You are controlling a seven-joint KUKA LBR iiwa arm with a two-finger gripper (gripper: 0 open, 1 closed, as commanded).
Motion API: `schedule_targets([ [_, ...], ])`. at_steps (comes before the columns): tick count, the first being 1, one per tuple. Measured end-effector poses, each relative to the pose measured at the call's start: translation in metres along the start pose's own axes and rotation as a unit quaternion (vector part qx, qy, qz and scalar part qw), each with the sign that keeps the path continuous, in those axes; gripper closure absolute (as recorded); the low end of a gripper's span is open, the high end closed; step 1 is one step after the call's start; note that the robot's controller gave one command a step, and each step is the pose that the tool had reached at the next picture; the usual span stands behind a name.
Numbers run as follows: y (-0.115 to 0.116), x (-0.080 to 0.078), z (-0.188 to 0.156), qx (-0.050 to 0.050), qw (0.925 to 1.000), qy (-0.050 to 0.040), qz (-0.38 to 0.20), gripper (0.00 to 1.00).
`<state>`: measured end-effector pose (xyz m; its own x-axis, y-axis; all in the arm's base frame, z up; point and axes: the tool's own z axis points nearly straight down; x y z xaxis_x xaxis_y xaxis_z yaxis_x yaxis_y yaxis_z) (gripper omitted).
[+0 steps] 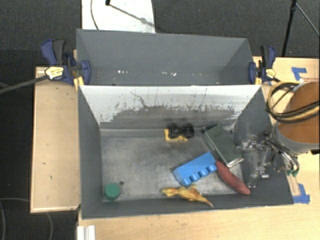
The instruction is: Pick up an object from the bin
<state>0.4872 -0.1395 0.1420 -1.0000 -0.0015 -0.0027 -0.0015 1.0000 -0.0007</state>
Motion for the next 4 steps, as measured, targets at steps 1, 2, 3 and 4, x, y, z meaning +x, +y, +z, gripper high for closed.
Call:
schedule_targets([
  [1, 0.0226, -0.0243, 0.0548, 0.004, 0.9924, -0.0062, -0.123, 1.0],
  [2, 0.0225, -0.0244, 0.0549, 0.004, 0.9924, -0.0062, -0.123, 1.0],
  [3, 0.0188, -0.0204, 0.0514, 0.004, 0.9923, -0.0068, -0.123, 1.0],
  [4, 0.0189, -0.0204, 0.0514, 0.005, 0.992, -0.0069, -0.126, 1.0],
])
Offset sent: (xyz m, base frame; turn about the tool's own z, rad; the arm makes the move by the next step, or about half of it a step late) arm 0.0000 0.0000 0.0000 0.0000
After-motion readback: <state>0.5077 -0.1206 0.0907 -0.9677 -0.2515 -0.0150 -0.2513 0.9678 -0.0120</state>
